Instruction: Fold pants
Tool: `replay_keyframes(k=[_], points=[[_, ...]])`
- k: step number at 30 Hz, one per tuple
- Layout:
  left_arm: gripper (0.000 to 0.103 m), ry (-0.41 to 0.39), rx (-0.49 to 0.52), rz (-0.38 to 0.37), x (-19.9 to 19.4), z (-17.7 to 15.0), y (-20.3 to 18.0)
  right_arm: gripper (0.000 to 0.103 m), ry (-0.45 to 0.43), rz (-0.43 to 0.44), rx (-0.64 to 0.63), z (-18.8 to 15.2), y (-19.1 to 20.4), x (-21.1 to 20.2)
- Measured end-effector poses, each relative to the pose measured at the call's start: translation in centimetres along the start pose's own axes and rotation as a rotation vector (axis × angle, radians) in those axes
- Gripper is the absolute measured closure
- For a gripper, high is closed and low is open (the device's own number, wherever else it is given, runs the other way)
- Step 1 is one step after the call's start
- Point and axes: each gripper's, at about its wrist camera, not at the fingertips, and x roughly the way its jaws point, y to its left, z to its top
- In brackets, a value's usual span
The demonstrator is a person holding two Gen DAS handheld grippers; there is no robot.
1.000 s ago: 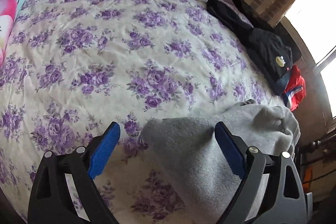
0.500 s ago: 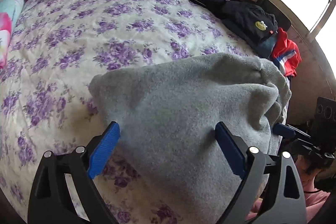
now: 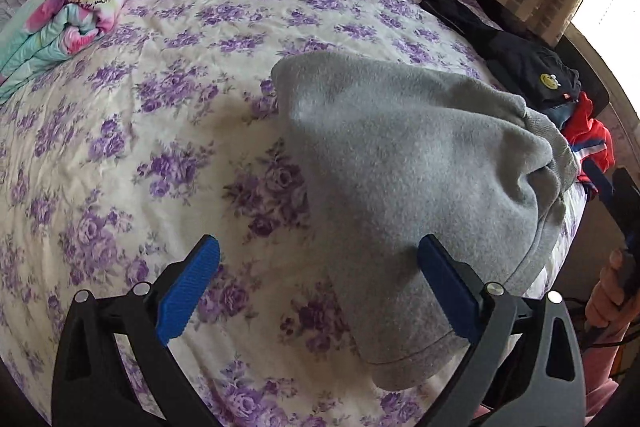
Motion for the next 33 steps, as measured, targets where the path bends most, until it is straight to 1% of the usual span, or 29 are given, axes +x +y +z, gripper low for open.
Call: replay_keyframes(k=[2,4,5,6,7,9,10,11,13,14,15,16,17,18,19,20,21,22,23,24,25,26,27,28,30,32,33], points=[[0.005,0.006,-0.018,-0.007,0.1,-0.7,-0.2,0.013,0.026,-0.034,-0.034,0.9,-0.4,1.0],[0.004,0.018,-0.049,-0.026,0.4,-1.4,-0.2,0.011,0.082,-0.045,-0.036,2.0,-1.5,2.5],[0.004,0.026,-0.068,-0.045,0.6,-1.7,0.0,0.010,0.122,-0.031,-0.023,2.3,-2.2,3.4],[0.004,0.033,-0.086,-0.068,0.7,-2.0,0.1,0.010,0.187,-0.018,0.001,2.7,-3.2,4.8],[0.004,0.049,-0.115,-0.108,1.1,-2.3,0.3,0.010,0.241,-0.013,0.019,2.8,-3.8,5.8],[0.004,0.071,-0.157,-0.154,1.6,-2.6,0.6,0.010,0.334,-0.013,0.065,2.8,-5.3,7.9],[0.004,0.083,-0.174,-0.169,1.8,-2.8,0.8,0.009,0.375,0.004,0.082,2.8,-6.1,9.0],[0.004,0.095,-0.194,-0.181,2.0,-3.0,1.0,0.008,0.391,0.014,0.103,2.9,-6.7,9.7],[0.004,0.114,-0.234,-0.219,2.5,-3.5,1.5,0.006,0.453,0.103,0.148,2.8,-7.9,11.4],[0.004,0.127,-0.258,-0.239,2.9,-3.6,1.7,0.006,0.495,0.163,0.188,2.7,-8.5,12.4],[0.004,0.139,-0.274,-0.262,3.3,-3.7,1.8,0.006,0.551,0.220,0.254,2.3,-9.2,13.9],[0.004,0.151,-0.284,-0.282,3.8,-3.7,1.8,0.003,0.591,0.266,0.299,1.7,-9.6,15.1],[0.004,0.150,-0.275,-0.290,4.0,-3.5,1.5,0.003,0.606,0.299,0.318,1.2,-9.7,16.1],[0.004,0.142,-0.257,-0.313,4.1,-3.3,1.2,0.004,0.589,0.292,0.291,1.4,-9.2,16.3],[0.004,0.142,-0.228,-0.357,4.4,-3.0,0.8,0.026,0.590,0.313,0.251,1.5,-8.2,16.4],[0.004,0.143,-0.205,-0.409,4.7,-2.8,0.1,0.035,0.615,0.380,0.266,1.3,-7.4,16.7],[0.008,0.138,-0.179,-0.447,5.0,-2.7,-0.6,0.043,0.624,0.371,0.285,1.2,-7.0,16.8],[0.014,0.129,-0.156,-0.446,5.1,-2.6,-1.2,0.051,0.626,0.344,0.255,1.3,-6.2,16.7],[0.017,0.103,-0.134,-0.434,4.9,-2.5,-1.8,0.054,0.616,0.333,0.227,1.6,-5.7,16.5],[0.025,0.085,-0.121,-0.447,4.7,-2.3,-2.0,0.058,0.607,0.333,0.229,1.9,-5.4,16.1],[0.037,0.063,-0.116,-0.460,4.1,-2.2,-2.0,0.061,0.597,0.350,0.245,2.3,-5.2,15.8],[0.042,0.036,-0.108,-0.474,3.4,-1.9,-1.8,0.062,0.574,0.373,0.240,2.9,-4.6,15.3],[0.051,0.017,-0.104,-0.484,2.8,-1.6,-1.5,0.063,0.552,0.385,0.224,3.7,-3.9,15.0],[0.054,-0.005,-0.102,-0.493,2.0,-1.1,-1.1,0.063,0.520,0.396,0.193,4.9,-2.8,14.8],[0.055,-0.068,-0.095,-0.473,0.2,0.4,0.0,0.063,0.468,0.431,0.145,7.4,-0.8,15.0],[0.055,-0.154,-0.065,-0.420,-2.1,2.6,1.3,0.063,0.433,0.479,0.129,10.5,1.3,16.7],[0.055,-0.185,-0.055,-0.395,-3.1,3.7,2.0,0.063,0.426,0.505,0.135,12.2,2.3,18.4]])
